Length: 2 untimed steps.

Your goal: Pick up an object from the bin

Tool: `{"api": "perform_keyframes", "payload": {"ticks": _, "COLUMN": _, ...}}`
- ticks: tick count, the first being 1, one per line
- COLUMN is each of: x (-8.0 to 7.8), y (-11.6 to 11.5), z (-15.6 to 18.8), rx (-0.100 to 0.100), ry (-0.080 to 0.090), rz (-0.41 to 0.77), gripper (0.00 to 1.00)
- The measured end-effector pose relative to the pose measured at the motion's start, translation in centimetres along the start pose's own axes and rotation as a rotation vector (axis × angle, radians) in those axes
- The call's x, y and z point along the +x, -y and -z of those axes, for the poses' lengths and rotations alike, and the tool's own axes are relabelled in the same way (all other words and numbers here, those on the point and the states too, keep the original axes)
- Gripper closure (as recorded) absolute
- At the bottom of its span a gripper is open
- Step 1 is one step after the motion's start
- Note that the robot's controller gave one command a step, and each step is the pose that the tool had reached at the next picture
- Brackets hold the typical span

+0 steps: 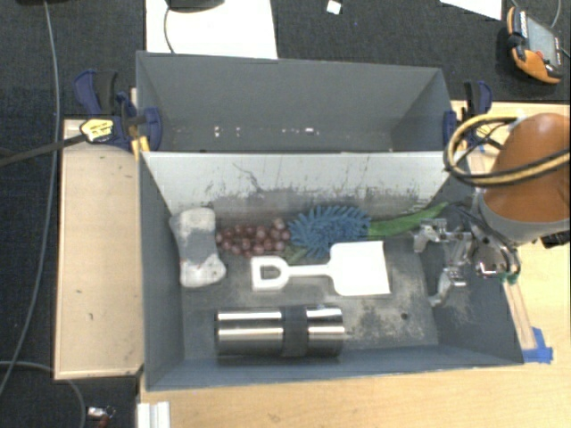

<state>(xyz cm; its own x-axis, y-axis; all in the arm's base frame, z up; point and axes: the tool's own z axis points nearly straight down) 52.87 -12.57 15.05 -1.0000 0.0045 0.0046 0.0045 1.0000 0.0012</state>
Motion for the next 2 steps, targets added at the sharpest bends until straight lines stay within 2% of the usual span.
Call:
{"api": "perform_keyframes", "payload": {"ticks": 1, "x": -0.2, "y": -0.1, "z": 0.4, "rx": 0.002, "ry": 0.007, "rz": 0.007, "gripper": 0.00}}
{"api": "perform_keyframes", "payload": {"ticks": 2, "x": -1.5, "y": -10.9, "z": -8.0, "rx": -0.001, "ry": 0.006, "rz": 0.066, "gripper": 0.00}}
